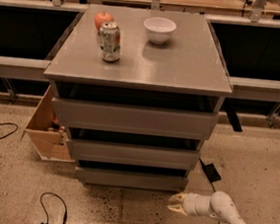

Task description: Close bottom drawer

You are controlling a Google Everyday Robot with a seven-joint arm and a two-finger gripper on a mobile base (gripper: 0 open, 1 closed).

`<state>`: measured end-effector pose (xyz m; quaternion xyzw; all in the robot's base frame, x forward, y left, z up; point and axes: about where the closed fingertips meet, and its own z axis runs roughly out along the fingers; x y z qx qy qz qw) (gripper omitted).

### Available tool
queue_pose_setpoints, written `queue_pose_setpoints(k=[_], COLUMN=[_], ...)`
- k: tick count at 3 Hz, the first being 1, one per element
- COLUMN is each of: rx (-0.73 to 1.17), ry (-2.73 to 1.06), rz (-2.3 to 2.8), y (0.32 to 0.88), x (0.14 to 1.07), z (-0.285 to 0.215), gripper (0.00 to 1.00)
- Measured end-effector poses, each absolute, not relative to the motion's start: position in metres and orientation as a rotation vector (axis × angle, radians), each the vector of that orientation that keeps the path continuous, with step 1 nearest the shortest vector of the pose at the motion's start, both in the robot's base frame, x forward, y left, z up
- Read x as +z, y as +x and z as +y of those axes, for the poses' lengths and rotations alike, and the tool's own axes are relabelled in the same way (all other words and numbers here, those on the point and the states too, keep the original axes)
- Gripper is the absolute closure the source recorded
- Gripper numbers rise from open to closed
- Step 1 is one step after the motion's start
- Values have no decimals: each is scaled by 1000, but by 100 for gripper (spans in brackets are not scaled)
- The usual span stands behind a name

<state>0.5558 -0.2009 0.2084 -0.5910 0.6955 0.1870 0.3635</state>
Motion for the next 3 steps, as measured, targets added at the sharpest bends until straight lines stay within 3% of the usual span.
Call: queue_pose_setpoints(k=[1,2,3], rx=[303,-17,-241], ry=[-1531,-1624,-1797], rz=[1926,2030,1983], y=[535,513,514], x=[248,301,350], z=[-265,-336,-352], gripper=[88,100,100])
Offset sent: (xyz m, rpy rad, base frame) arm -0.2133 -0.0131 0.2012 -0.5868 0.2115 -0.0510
